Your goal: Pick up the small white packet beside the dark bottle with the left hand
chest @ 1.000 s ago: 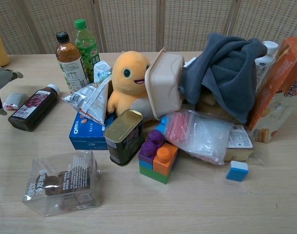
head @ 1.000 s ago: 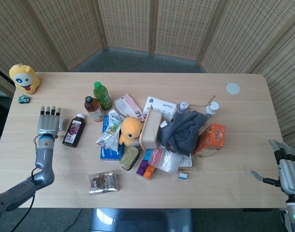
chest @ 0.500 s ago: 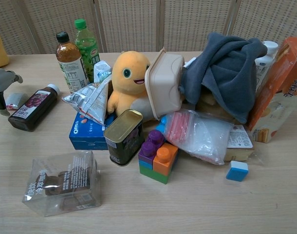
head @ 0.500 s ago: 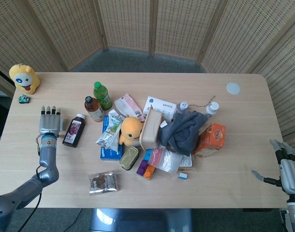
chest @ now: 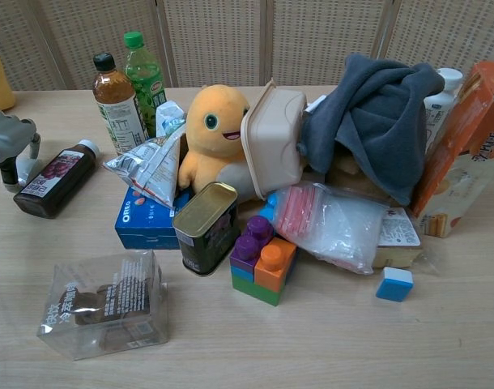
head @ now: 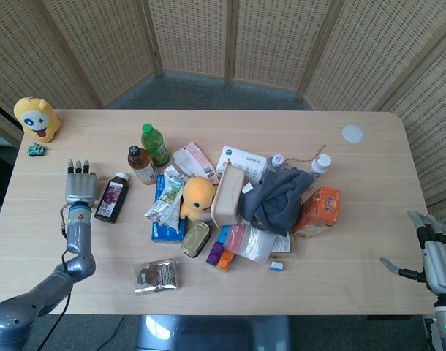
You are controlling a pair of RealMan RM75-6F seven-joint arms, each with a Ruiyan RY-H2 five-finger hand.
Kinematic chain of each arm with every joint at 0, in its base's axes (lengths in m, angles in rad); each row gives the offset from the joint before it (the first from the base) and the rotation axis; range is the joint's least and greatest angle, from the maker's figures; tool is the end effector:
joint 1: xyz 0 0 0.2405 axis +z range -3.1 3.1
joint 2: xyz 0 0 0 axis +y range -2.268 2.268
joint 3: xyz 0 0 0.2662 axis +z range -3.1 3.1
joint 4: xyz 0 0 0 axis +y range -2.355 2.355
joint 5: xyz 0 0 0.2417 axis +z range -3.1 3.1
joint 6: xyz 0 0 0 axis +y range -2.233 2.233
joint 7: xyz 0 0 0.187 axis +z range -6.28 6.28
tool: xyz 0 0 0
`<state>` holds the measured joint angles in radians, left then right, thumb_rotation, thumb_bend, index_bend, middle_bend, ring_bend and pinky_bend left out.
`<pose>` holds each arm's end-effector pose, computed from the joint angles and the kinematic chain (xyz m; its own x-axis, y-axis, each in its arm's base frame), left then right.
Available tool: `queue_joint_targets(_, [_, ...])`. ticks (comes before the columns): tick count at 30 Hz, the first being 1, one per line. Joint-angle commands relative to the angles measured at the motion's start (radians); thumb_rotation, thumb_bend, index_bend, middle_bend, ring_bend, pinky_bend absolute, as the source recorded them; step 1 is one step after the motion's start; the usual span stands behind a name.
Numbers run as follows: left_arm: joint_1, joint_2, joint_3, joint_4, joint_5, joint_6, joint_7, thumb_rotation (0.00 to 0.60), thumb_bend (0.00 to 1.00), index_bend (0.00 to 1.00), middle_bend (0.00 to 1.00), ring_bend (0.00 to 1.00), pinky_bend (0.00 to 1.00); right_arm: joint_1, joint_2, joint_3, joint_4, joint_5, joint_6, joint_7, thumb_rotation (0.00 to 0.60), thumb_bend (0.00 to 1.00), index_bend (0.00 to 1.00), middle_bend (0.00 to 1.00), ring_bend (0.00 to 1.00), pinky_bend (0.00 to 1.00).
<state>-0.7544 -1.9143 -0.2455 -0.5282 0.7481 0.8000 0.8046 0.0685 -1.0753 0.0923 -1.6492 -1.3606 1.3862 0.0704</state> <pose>-0.3404 0.4756 -0.0468 0.8060 0.3386 0.4855 0.4836 0.0963 -0.8700 -0.3577 -0.2297 0.1459 0.3090 -0.0533 0.9496 -0.9388 0.1425 0.3135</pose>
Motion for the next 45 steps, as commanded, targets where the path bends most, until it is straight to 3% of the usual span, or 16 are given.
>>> queue_joint_targets(1, [0.001,-0.009,-0.002,0.011,0.019,0.012,-0.012,0.6,0.0,0.49,0.0,0.0,0.0,0.0,0.001,0.0,-0.001,0.0,0.001,0.001,0.426,0.0,0.0,0.0,0.0,0.0])
queue_joint_targets(8, [0.007,0.001,-0.012,-0.007,0.054,0.036,-0.022,0.6,0.0,0.54,0.0,0.0,0.0,0.0,0.002,0.0,-0.002,-0.002,0.002,0.0,0.426,0.0,0.0,0.0,0.0,0.0])
queue_joint_targets(14, [0.018,0.063,-0.03,-0.118,0.08,0.099,-0.02,0.6,0.0,0.54,0.0,0.0,0.0,-0.002,0.003,0.0,-0.005,-0.002,0.005,0.0,0.43,0.0,0.0,0.0,0.0,0.0])
queue_joint_targets(20, [0.03,0.207,-0.059,-0.399,0.094,0.22,0.045,0.6,0.0,0.54,0.0,0.0,0.0,-0.003,0.005,-0.001,-0.012,-0.01,0.011,0.002,0.424,0.0,0.0,0.0,0.0,0.0])
queue_joint_targets(24, [0.028,0.33,-0.084,-0.641,0.087,0.305,0.137,0.6,0.0,0.55,0.0,0.0,0.0,-0.005,0.009,-0.001,-0.018,-0.017,0.018,0.003,0.428,0.0,0.0,0.0,0.0,0.0])
queue_joint_targets(30, [0.008,0.466,-0.122,-0.907,0.066,0.409,0.259,0.6,0.0,0.55,0.0,0.0,0.0,-0.007,0.012,-0.001,-0.023,-0.02,0.022,0.005,0.428,0.0,0.0,0.0,0.0,0.0])
queue_joint_targets(36, [-0.018,0.555,-0.151,-1.068,0.03,0.48,0.342,0.6,0.0,0.55,0.0,0.0,0.0,-0.008,0.014,-0.001,-0.026,-0.023,0.027,0.008,0.427,0.0,0.0,0.0,0.0,0.0])
queue_joint_targets(45, [-0.051,0.622,-0.158,-1.171,-0.012,0.535,0.379,0.6,0.0,0.55,0.0,0.0,0.0,-0.01,0.016,-0.002,-0.029,-0.027,0.031,0.009,0.427,0.0,0.0,0.0,0.0,0.0])
